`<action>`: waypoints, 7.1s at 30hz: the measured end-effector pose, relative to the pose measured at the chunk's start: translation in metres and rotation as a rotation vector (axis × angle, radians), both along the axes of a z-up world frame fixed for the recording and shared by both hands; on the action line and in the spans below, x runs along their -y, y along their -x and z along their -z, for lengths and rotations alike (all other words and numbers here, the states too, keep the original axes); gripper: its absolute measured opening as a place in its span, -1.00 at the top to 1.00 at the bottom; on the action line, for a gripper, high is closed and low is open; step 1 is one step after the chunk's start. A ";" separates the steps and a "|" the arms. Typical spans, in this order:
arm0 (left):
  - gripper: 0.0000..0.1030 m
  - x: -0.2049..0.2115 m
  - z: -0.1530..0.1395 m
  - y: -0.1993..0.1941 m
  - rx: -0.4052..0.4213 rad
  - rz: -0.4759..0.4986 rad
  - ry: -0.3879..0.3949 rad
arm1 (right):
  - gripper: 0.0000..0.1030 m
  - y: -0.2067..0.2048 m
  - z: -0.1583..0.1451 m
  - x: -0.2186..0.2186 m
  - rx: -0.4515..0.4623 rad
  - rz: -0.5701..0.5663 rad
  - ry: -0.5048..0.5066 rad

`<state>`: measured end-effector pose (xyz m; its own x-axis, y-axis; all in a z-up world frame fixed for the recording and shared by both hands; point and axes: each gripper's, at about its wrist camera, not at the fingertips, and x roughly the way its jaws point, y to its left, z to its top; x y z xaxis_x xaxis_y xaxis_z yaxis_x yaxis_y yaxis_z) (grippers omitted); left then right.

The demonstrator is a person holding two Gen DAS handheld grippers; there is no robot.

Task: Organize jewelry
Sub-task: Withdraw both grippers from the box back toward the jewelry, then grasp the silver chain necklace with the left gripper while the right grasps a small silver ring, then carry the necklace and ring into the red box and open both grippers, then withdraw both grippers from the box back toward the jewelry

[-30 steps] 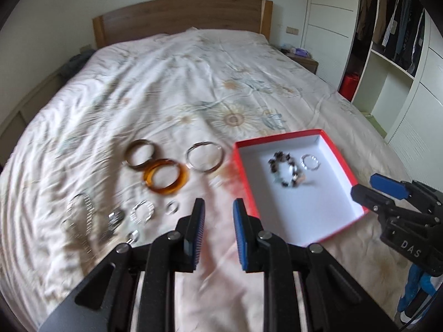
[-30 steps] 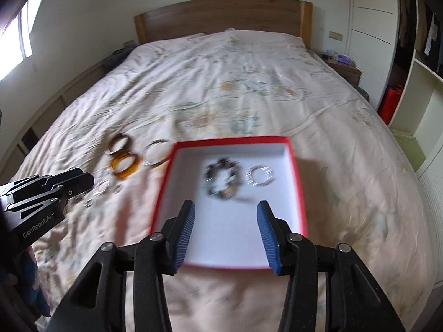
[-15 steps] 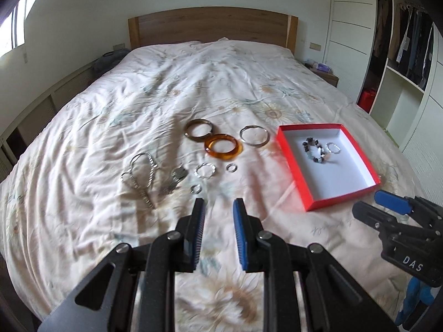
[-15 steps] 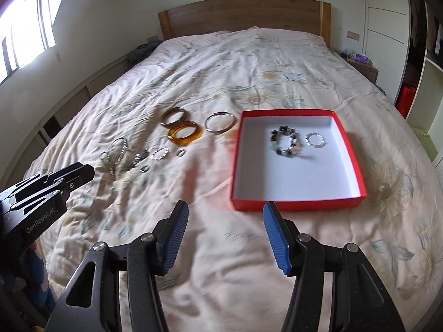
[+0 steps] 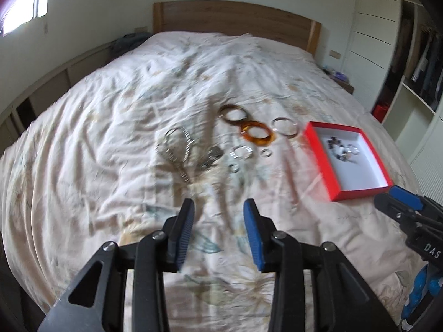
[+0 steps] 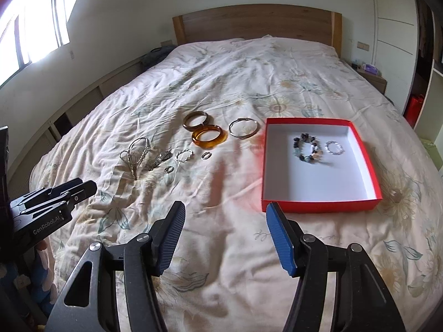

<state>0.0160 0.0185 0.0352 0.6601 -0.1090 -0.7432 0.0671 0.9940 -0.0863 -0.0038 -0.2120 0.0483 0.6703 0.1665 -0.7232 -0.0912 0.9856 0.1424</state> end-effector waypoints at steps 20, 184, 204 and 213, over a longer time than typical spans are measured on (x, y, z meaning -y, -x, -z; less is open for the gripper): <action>0.33 -0.045 0.061 -0.065 -0.130 -0.088 0.057 | 0.01 -0.068 0.057 -0.035 -0.113 -0.155 -0.042; 0.49 0.303 0.093 -0.144 -0.322 0.544 0.133 | 0.64 -0.115 0.109 0.198 -0.267 0.106 0.007; 0.48 0.235 0.020 -0.088 -0.166 0.476 0.150 | 0.48 -0.071 0.033 0.167 -0.137 0.129 -0.003; 0.48 0.150 0.000 -0.051 -0.130 0.357 0.121 | 0.46 -0.043 -0.002 0.108 -0.055 0.046 -0.032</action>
